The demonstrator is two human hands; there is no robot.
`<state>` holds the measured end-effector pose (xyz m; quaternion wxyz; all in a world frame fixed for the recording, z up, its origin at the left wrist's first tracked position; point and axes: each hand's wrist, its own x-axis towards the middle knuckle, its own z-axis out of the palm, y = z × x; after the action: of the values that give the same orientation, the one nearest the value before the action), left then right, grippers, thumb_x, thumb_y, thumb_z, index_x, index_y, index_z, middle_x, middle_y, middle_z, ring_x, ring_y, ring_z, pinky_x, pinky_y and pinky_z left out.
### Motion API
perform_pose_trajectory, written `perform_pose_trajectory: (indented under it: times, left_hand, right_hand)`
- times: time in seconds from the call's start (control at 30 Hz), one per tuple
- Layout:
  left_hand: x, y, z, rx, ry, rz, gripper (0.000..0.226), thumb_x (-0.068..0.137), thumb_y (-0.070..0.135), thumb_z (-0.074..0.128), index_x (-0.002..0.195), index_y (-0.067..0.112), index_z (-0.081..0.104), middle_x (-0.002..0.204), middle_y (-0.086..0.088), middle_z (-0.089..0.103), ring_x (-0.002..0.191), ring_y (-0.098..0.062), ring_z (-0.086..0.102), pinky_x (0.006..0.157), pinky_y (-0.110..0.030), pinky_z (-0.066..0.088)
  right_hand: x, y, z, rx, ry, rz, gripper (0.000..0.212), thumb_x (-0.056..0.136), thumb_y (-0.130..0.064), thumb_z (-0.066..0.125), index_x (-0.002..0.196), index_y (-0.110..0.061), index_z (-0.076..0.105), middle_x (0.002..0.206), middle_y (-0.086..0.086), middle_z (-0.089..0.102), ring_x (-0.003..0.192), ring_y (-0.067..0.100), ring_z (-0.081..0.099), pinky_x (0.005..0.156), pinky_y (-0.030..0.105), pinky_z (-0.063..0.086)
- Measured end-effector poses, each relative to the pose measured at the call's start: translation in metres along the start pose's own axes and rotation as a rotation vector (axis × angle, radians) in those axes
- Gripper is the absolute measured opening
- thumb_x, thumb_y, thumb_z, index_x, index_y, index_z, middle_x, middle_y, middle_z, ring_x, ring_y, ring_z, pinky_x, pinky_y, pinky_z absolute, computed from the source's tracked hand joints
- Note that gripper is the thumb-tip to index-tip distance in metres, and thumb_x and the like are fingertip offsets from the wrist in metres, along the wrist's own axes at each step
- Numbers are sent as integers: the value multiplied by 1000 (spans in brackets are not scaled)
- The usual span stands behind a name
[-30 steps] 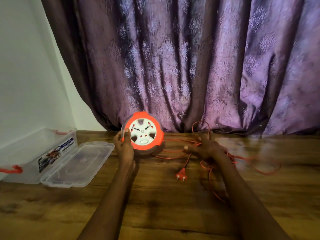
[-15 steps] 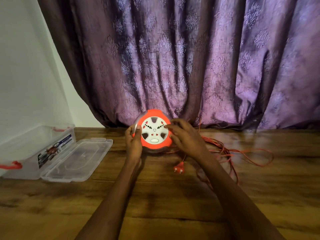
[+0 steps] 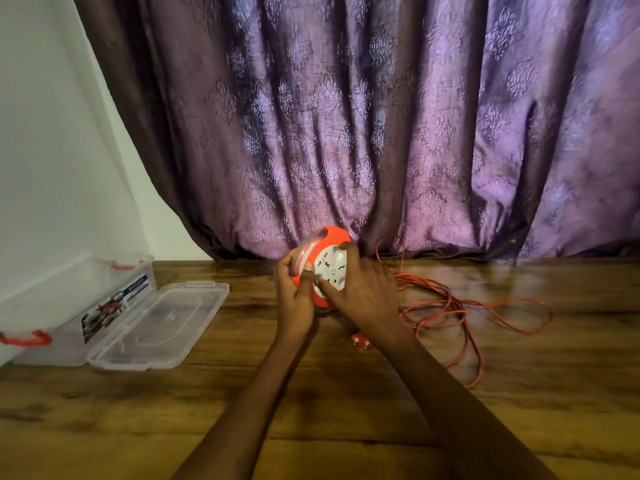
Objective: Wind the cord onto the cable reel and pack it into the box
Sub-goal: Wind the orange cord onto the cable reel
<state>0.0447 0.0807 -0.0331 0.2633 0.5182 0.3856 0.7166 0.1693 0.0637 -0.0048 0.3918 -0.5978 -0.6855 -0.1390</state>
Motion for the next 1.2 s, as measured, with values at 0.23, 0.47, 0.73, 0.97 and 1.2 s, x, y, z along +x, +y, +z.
perform_pose_trajectory:
  times: [0.23, 0.47, 0.73, 0.97, 1.2]
  left_hand:
    - [-6, 4, 5, -3, 26, 32, 36, 90, 45, 57, 122, 29, 50, 131, -15, 52, 125, -33, 54, 106, -57, 44]
    - [-3, 9, -1, -73, -90, 15, 36, 95, 11, 63, 126, 17, 48, 119, -6, 61, 106, -8, 63, 96, -37, 52]
    - [16, 18, -25, 136, -116, 88, 41, 93, 37, 66, 131, 24, 60, 126, 3, 63, 105, 5, 62, 81, -19, 56]
    - [28, 8, -38, 308, -256, 59, 43, 93, 30, 68, 133, 17, 58, 119, -1, 64, 100, -14, 65, 80, -23, 56]
    - [11, -6, -11, -55, -265, -274, 27, 91, 5, 67, 105, 23, 51, 104, -6, 62, 84, -13, 67, 58, -29, 60]
  right_hand:
    - [-6, -4, 12, 291, -53, 188, 59, 81, -67, 53, 127, -38, 30, 97, 2, 74, 89, 35, 69, 70, 38, 49]
    - [-5, 2, 7, 242, -11, 89, 59, 88, -50, 57, 143, -43, 39, 115, 4, 69, 106, 32, 58, 88, 44, 46]
    - [0, 23, 8, -266, 18, -258, 66, 86, -32, 65, 142, -50, 35, 132, 10, 55, 109, 34, 52, 80, 43, 41]
    - [-2, 25, 10, -310, 8, -325, 67, 87, -26, 64, 142, -50, 35, 131, 11, 54, 106, 33, 53, 80, 43, 40]
    - [-2, 30, 7, -119, -9, -78, 63, 83, -48, 59, 142, -51, 38, 115, 0, 64, 101, 29, 57, 89, 42, 44]
